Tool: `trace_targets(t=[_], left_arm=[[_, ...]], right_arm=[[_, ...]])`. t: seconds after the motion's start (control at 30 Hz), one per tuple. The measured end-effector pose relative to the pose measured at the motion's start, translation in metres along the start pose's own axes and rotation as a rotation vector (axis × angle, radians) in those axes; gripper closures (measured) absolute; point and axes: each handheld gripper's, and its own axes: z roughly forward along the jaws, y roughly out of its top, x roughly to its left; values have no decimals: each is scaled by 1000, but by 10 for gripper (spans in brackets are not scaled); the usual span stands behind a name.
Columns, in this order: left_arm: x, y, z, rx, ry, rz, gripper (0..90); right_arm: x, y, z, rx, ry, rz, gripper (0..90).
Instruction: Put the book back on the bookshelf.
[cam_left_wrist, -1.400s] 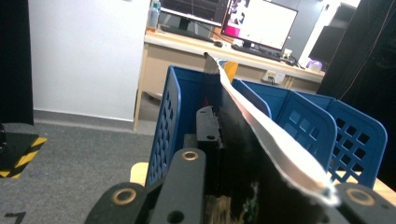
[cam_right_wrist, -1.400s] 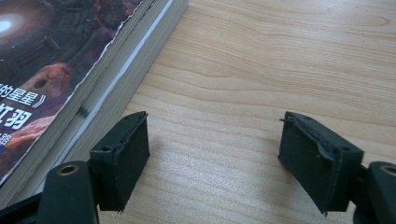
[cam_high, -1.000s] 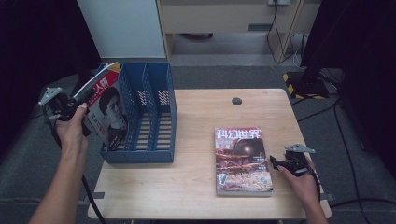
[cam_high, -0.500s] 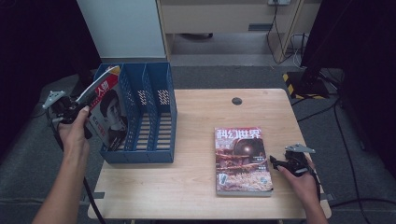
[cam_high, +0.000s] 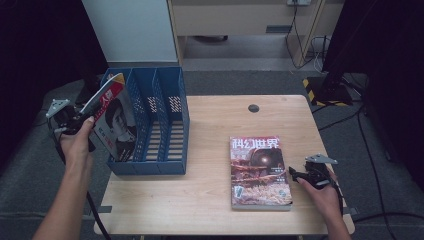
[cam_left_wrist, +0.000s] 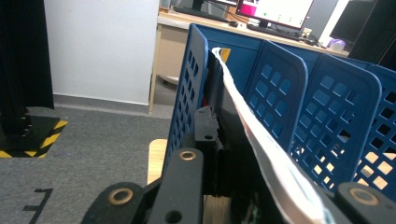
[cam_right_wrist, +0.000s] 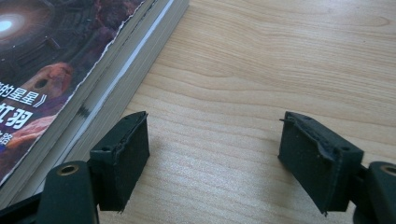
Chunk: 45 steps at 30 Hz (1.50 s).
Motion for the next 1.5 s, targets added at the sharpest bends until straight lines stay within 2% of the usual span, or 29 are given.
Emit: trace_targets(t=[0.37,0.6,0.73,0.9,1.0,1.1,1.27,1.5], left_arm=[[-1,2,-3,17,-10,23,775],[-5,2,-7,31,4,56,642],[-9,0,-7,68,8,85,575],[-10,-5,-9,81,7,70,490],[-12,-6,-12,92,10,87,461],[-13,-6,-15,96,2,98,439],[-12,-7,-20,97,-1,88,415],[-12,-11,-25,110,2,101,404]], right_arm=[[0,0,0,0,0,0,242],[0,0,0,0,1,-1,239],[1,0,0,0,1,2,235],[1,0,0,1,2,2,234],[1,0,0,1,2,2,233],[1,0,0,2,3,4,231],[1,0,0,2,4,4,229],[1,0,0,1,3,2,224]])
